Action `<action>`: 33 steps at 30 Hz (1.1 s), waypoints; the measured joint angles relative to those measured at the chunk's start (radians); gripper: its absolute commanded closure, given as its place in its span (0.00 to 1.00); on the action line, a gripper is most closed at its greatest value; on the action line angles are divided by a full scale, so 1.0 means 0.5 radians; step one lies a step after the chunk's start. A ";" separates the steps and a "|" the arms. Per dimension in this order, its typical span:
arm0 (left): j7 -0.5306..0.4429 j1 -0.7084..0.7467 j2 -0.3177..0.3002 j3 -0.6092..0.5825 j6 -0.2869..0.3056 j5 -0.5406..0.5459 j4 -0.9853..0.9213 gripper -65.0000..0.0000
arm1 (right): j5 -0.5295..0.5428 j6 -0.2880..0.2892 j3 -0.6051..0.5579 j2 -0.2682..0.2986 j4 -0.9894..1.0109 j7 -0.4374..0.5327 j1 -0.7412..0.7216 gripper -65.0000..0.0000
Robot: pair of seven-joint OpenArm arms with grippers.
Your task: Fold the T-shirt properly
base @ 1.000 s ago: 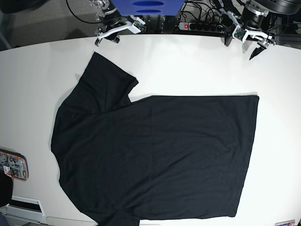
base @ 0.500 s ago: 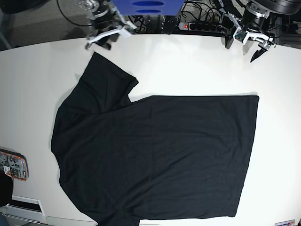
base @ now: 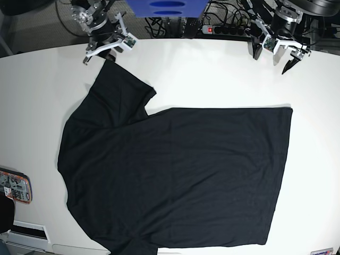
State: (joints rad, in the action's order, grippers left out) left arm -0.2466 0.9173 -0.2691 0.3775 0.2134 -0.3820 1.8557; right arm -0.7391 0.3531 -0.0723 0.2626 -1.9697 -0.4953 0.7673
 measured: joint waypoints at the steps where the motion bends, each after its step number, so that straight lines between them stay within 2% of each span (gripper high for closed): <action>1: 0.001 0.000 0.001 0.002 0.000 0.000 0.000 0.23 | 0.013 0.018 0.000 0.002 -0.002 -0.011 -0.024 0.64; 7: 0.002 0.001 0.006 0.002 0.002 -0.001 0.000 0.23 | 0.004 0.053 -0.013 0.005 0.003 -0.233 -0.174 0.64; 13: 0.002 0.000 0.034 0.001 -0.001 -0.001 0.000 0.23 | -0.044 0.321 -0.206 0.006 -0.009 -0.510 -0.343 0.64; 26: 0.001 0.000 0.018 0.002 0.001 -0.001 0.000 0.23 | 0.011 0.394 -0.494 0.007 0.034 -0.790 -0.662 0.66; 27: 0.001 -0.001 0.018 0.002 0.001 -0.001 0.000 0.23 | 0.011 0.393 -0.512 0.007 0.035 -0.790 -0.665 0.69; 30: 0.001 0.000 0.018 0.002 0.001 -0.001 0.000 0.23 | 0.017 0.394 -0.547 0.007 0.037 -0.795 -0.664 1.00; 33: 0.002 -0.001 0.018 0.002 0.002 -0.001 0.000 0.23 | 0.019 0.394 -0.543 0.008 0.043 -0.796 -0.658 1.00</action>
State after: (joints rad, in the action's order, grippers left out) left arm -0.2459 0.9169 -0.2600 0.3782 0.2142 -0.3824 1.8557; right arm -0.7296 0.5499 -0.3439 0.2665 -1.9484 -0.8932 0.4385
